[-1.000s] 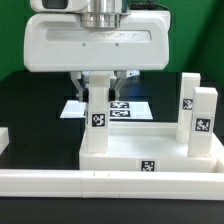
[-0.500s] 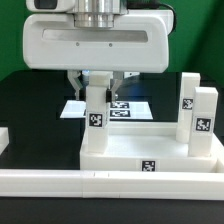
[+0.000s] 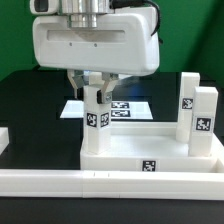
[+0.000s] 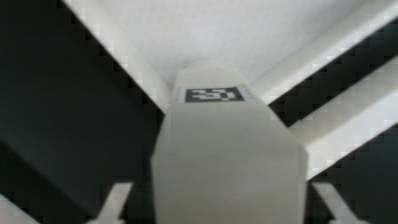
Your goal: Assemble desk
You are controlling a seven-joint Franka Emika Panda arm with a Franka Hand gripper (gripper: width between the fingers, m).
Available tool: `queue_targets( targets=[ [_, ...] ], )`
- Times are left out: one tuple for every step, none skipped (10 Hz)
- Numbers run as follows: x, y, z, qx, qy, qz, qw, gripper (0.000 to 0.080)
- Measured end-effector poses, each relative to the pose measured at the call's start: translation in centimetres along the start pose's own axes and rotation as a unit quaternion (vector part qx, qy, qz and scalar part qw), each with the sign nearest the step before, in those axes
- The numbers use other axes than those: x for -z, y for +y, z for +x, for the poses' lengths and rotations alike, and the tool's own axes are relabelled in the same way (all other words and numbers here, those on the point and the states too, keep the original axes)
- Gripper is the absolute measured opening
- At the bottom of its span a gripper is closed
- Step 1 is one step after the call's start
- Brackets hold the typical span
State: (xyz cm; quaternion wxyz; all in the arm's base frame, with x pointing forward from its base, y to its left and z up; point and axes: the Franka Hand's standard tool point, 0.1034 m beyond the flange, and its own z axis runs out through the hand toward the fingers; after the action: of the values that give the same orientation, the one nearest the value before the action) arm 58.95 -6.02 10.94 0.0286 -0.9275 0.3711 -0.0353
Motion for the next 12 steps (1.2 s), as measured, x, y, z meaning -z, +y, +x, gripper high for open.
queue_targets(
  targets=[
    [-0.02,0.12,-0.05,-0.041,-0.006,0.003,0.999,0.0290],
    [-0.02,0.11,-0.10,-0.099,-0.007,0.003,0.995,0.0290],
    [0.00,0.08,-0.13,-0.134,-0.007,0.002,0.991,0.0290],
    [-0.01,0.13,-0.10,-0.161,-0.007,0.002,0.987,0.0290],
    [-0.03,0.18,-0.06,-0.190,-0.007,0.002,0.982,0.0290],
    [-0.06,0.12,-0.12,-0.219,-0.008,0.003,0.976,0.0369],
    [-0.07,0.09,-0.15,-0.204,-0.008,0.003,0.979,0.0369],
    [-0.08,0.04,-0.20,-0.193,-0.008,0.003,0.981,0.0548],
    [-0.09,-0.24,-0.42,-0.186,-0.008,0.003,0.983,0.0628],
    [-0.10,-0.49,-0.62,-0.166,-0.008,0.002,0.986,0.0628],
    [-0.10,-0.59,-0.69,-0.110,-0.007,0.003,0.994,0.0643],
    [-0.11,-0.62,-0.70,-0.049,-0.007,0.003,0.999,0.0648]
  ],
)
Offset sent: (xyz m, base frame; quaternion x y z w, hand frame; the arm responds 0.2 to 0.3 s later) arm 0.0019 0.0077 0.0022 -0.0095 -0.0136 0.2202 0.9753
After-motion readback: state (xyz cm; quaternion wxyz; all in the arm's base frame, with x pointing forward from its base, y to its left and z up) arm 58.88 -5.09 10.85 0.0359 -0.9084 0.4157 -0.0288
